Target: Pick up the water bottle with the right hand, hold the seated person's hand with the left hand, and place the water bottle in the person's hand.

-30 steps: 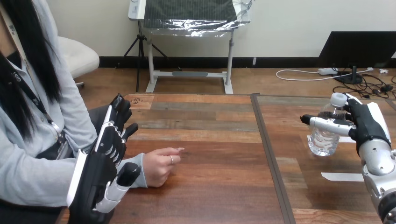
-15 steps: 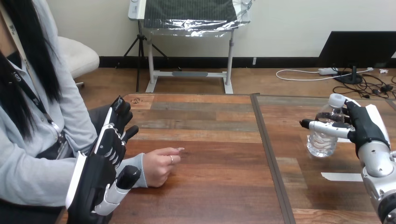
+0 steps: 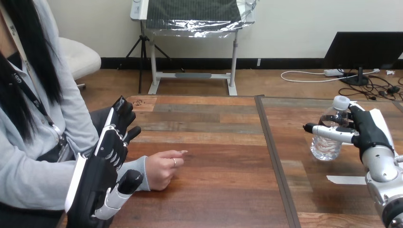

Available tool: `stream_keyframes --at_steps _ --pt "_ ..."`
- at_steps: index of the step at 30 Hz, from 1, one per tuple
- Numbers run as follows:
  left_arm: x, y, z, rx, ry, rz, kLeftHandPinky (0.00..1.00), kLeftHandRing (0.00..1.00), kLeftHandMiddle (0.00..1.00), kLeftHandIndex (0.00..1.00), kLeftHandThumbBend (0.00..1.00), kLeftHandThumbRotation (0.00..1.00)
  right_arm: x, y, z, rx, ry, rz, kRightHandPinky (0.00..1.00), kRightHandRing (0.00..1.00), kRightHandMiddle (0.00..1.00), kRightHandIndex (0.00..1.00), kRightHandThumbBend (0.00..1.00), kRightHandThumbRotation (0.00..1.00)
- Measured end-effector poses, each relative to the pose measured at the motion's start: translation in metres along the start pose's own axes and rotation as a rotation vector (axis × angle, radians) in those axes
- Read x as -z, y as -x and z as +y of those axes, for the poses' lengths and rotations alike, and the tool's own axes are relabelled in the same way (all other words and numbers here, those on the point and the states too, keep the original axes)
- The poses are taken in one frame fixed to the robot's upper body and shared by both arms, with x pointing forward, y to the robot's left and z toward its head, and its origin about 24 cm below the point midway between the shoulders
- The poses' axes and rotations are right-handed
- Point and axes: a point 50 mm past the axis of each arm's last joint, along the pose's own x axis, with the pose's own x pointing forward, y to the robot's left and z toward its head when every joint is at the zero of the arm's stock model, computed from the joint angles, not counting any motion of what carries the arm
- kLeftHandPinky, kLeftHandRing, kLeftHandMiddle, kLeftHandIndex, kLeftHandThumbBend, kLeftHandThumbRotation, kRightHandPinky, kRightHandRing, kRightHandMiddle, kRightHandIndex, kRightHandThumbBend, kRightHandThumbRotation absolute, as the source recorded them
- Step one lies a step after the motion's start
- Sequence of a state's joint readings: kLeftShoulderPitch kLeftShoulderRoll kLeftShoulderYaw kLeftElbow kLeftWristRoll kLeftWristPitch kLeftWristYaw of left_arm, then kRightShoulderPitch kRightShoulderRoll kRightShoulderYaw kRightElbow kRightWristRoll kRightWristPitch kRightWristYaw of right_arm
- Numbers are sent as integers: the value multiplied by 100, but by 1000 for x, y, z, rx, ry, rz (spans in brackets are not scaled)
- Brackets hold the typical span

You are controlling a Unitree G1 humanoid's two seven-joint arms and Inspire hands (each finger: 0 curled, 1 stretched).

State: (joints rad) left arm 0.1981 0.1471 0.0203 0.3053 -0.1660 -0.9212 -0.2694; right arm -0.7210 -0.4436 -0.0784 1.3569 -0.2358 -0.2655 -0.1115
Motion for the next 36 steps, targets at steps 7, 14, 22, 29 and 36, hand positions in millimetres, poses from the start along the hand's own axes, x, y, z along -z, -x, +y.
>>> stream_keyframes --at_steps 7,14,22,29,36 --pt "0 0 0 -1 -1 0 90 96 99 98 100 82 2 1 3 -4 -3 5 77 84 85 90 81 18" --pt "-1 1 1 -3 -3 -1 89 95 99 98 100 81 4 2 5 -10 -5 20 76 83 85 90 82 17" --pt "-1 2 2 0 -3 -2 89 95 99 98 100 80 6 2 6 -11 -12 31 77 84 85 89 82 12" --pt "-2 3 2 -1 -6 -3 88 95 98 97 100 81 7 2 5 -5 -48 38 74 81 83 86 85 4" --pt "-3 4 3 -3 -8 -4 88 95 98 97 100 80 7 2 6 3 -68 42 70 77 79 82 86 1"
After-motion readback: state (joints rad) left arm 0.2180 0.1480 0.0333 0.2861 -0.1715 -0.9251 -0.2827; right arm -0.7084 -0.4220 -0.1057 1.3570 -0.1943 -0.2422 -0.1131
